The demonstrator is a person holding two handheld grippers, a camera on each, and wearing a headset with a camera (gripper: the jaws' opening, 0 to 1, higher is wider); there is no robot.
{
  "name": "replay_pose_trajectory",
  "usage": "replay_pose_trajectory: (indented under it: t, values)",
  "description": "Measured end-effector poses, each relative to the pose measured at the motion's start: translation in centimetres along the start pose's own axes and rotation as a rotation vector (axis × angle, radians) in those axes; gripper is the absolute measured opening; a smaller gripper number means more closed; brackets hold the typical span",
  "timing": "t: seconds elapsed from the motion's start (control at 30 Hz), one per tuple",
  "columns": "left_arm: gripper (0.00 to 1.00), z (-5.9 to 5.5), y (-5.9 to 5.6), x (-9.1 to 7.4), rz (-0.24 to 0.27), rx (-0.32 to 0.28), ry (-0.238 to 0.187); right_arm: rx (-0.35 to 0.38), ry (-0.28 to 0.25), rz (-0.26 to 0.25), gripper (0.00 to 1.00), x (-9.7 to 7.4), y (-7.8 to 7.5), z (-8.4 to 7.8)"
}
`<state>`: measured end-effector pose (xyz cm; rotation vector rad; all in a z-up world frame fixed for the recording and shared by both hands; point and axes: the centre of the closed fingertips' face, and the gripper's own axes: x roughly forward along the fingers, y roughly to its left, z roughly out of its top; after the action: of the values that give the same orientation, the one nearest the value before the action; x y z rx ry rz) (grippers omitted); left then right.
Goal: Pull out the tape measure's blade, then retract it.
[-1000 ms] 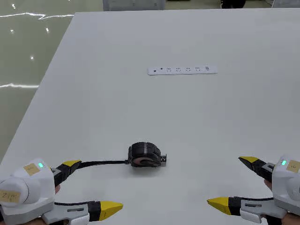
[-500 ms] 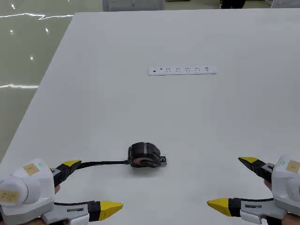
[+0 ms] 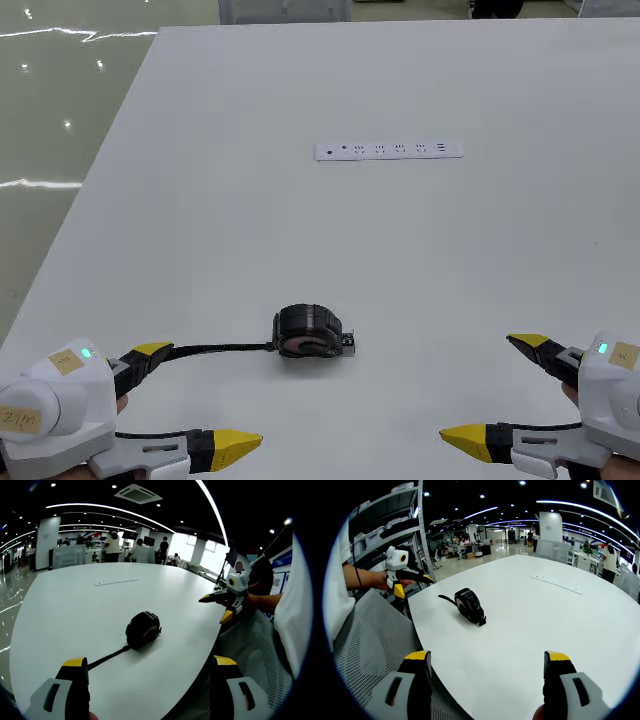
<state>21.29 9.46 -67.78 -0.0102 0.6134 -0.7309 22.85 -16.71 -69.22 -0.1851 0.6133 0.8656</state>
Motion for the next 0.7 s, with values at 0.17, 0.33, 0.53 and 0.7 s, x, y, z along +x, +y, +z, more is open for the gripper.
replay_pose_trajectory:
  t: [0.17,0.33,0.53,0.7]
  values:
    - [0.99,-0.10,0.03,-0.01,0.000,-0.003,0.001,0.002,0.001,0.002,0.90,-0.01,0.07,-0.07]
    - [0.99,-0.01,0.08,-0.03,0.003,-0.004,-0.003,0.001,0.003,0.005,0.90,0.10,0.16,-0.10]
    - [0.98,-0.03,0.15,-0.01,0.005,-0.003,-0.001,0.000,0.000,0.007,0.90,0.16,0.03,0.12]
    - [0.98,0.38,0.39,-0.12,0.018,-0.005,-0.017,-0.005,0.008,0.018,0.90,0.27,0.06,0.01]
